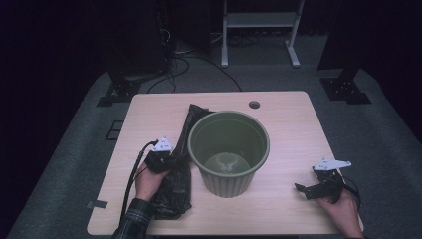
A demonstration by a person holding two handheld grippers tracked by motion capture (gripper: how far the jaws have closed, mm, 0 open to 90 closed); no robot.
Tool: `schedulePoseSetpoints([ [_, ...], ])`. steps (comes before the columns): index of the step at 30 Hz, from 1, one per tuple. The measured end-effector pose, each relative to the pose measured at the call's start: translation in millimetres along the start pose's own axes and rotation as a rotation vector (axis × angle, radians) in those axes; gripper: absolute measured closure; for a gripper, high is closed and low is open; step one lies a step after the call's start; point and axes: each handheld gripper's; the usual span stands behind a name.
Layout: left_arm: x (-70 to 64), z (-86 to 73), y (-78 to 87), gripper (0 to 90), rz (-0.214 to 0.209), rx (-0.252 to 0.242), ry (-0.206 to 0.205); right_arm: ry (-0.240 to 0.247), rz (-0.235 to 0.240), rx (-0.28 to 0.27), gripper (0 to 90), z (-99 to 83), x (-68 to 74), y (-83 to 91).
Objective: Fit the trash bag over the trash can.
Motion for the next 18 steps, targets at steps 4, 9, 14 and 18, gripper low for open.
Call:
schedulePoseSetpoints([
  [4, -6.9, 0.3, 13.4, 89.5, -0.013, -0.027, -0.012, 0.0, 0.0, 0.0, 0.0, 0.0, 0.0, 0.0],
  [9, -15.2, 1.0, 25.1, 89.5, -0.034, -0.038, -0.042, 0.0, 0.0, 0.0, 0.0, 0.0, 0.0, 0.0],
  [14, -25.2, 3.7, 38.5, 89.5, -0.067, -0.067, -0.079, 0.0, 0.0, 0.0, 0.0, 0.0, 0.0, 0.0],
  [18, -32.1, 9.0, 48.8, 89.5, -0.097, -0.088, -0.124, 0.0, 0.0, 0.0, 0.0, 0.0, 0.0, 0.0],
])
Point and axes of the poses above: each handheld gripper's, and its own axes: y roughly backward along the jaws, z roughly out of its top, x roughly to its left, and after that the axes turned 6 degrees about -z, right-handed
